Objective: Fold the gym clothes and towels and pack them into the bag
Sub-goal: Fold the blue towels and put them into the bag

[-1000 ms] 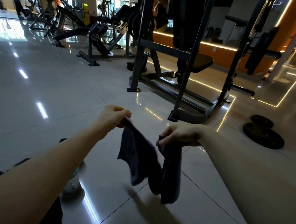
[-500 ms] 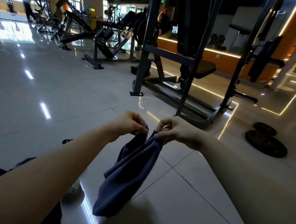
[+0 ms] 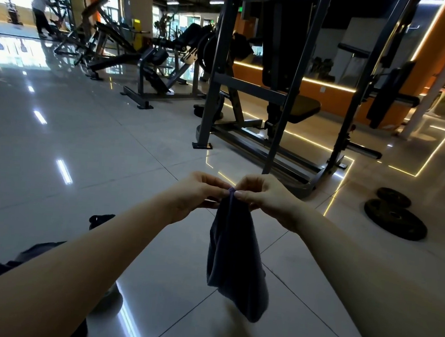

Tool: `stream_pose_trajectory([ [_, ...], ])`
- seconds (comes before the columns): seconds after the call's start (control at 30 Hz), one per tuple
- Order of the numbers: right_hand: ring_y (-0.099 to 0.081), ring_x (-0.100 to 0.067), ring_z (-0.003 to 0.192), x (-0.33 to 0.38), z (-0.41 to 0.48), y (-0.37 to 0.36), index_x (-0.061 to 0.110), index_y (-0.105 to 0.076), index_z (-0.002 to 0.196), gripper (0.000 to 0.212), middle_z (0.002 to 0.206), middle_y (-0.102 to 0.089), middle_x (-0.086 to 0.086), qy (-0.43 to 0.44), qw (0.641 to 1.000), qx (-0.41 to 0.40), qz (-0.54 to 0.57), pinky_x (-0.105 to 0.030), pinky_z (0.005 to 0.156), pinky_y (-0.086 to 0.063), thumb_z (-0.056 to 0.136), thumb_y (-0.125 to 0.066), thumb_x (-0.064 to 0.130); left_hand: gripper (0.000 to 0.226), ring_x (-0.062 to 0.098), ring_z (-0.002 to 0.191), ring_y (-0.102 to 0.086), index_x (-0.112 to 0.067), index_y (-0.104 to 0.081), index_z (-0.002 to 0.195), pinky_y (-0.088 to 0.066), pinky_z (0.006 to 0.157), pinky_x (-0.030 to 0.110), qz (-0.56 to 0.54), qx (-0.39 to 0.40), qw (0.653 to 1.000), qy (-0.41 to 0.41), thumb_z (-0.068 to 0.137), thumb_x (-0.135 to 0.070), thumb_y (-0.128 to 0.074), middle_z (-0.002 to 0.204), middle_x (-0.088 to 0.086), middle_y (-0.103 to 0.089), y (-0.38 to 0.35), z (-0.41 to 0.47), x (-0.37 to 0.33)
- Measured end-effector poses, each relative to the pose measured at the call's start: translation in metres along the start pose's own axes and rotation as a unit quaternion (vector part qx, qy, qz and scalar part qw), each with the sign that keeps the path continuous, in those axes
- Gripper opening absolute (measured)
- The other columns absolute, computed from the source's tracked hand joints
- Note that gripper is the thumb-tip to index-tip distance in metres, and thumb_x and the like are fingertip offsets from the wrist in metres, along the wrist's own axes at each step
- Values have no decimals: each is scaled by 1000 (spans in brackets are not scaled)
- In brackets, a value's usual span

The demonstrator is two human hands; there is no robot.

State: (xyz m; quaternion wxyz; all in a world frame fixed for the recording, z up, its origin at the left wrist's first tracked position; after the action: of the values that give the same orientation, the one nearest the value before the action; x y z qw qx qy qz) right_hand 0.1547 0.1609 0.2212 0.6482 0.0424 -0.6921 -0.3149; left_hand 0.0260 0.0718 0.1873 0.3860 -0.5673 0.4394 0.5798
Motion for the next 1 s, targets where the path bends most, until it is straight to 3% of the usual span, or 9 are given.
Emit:
stream_pose_trajectory([
  [0.37,-67,-29,94,-2,3,-1,8,-67,101,8,99,-68,-13,10,998,-34,-50,-37,82,-56,96,-65,13,11,23,97,-72,-7,-76,101,-58,85,33,5,-7,1000,-3,93,-6,-67,100,12,-75,-5,0,2],
  [0.5,-64,-22,87,-1,3,1,9,-63,107,17,99,-65,-13,20,993,-87,-79,-29,75,-55,93,-69,15,14,23,100,-72,-7,-76,103,-58,85,31,16,2,1000,-4,95,-4,-64,103,12,-76,-5,-1,-1],
  [0.6,-68,-24,93,-3,3,0,10,-65,113,19,103,-68,-13,6,995,-74,-66,-34,80,-58,95,-66,16,16,23,101,-72,-7,-75,104,-58,85,31,25,0,1000,-11,96,-3,-62,105,13,-75,-6,-3,-3],
  [0.83,-62,-22,92,3,3,-7,8,-65,106,17,102,-64,-14,-22,993,-56,-97,-32,79,-51,100,-58,23,14,18,91,-72,-4,-72,101,-59,80,28,25,-29,998,-58,91,2,-63,95,9,-73,-6,-4,-9],
  [1.0,-57,-25,89,13,2,7,13,-62,89,12,95,-59,-17,17,994,-96,-53,-39,83,-48,98,-56,17,8,24,91,-69,-2,-69,98,-58,86,33,78,-2,995,-66,90,-1,-67,96,18,-70,-12,-3,0],
])
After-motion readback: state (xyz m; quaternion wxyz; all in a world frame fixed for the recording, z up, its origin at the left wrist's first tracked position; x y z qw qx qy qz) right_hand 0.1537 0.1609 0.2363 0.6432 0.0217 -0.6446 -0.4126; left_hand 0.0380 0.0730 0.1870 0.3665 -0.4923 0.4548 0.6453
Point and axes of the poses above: each hand's wrist, its own z-axis towards the middle knuckle, its own y-axis out of the back of the hand, x = y × z, the point moved 7 cm from there along z, towards the middle knuckle
